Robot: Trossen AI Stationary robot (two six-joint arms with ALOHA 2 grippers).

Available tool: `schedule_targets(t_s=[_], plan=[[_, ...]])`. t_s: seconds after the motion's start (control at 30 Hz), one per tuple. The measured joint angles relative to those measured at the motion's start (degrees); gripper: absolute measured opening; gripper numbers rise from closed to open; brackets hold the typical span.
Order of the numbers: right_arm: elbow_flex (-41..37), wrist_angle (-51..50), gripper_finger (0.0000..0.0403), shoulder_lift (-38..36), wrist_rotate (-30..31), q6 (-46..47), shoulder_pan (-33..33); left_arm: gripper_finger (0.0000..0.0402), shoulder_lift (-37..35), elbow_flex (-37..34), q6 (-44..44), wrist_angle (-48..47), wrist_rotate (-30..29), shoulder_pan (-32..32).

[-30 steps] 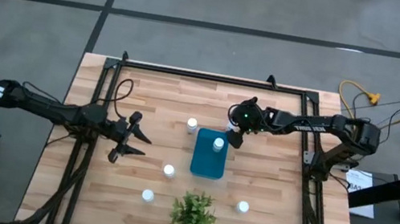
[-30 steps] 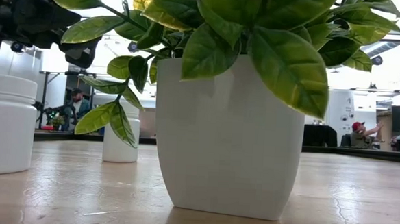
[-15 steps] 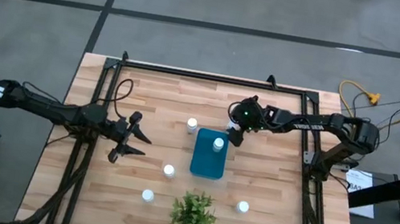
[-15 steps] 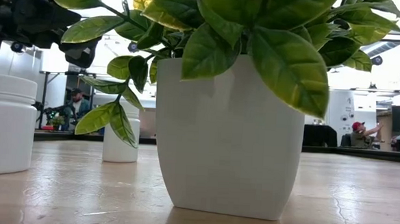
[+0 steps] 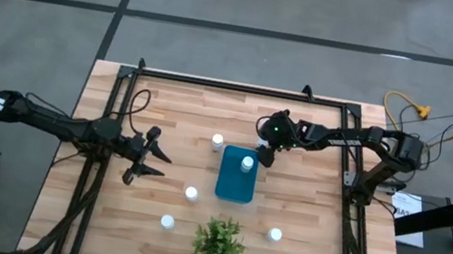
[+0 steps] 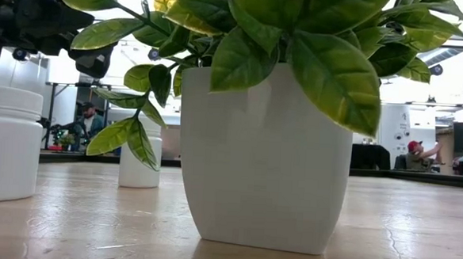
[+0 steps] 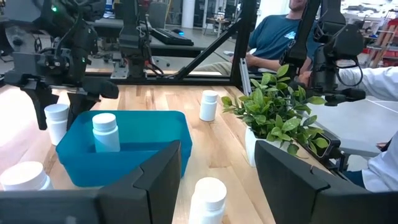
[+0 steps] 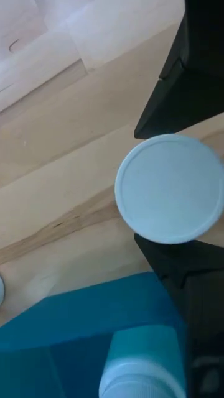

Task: Pick and place pill bottles into a basket
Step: Put the white pill bottle into the blue bin

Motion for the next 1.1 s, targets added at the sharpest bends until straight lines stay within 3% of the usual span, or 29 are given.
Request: schedule_targets(t_s=[0.2,0.53,0.77,1.1], plan=[[0.0,0.4,0.0164,-0.1,0.0,-2.3,0.0,0.0188,0.0,0.0,-0.1,0.0,0.0,0.0],[0.0,0.3,0.0163,-0.6,0.0,-3.8,0.0,0.0188,0.0,0.0,-0.1,0.0,0.0,0.0],[0.0,-0.6,0.0163,-5.0,-1.9,-3.8,0.0,0.0188,0.0,0.0,-0.2,0.1,0.0,0.0],[6.5,-14.7,0.0163,-12.3,-2.7,-3.6,1.4,0.0188,0.0,0.0,-0.1,-0.1,0.0,0.0]])
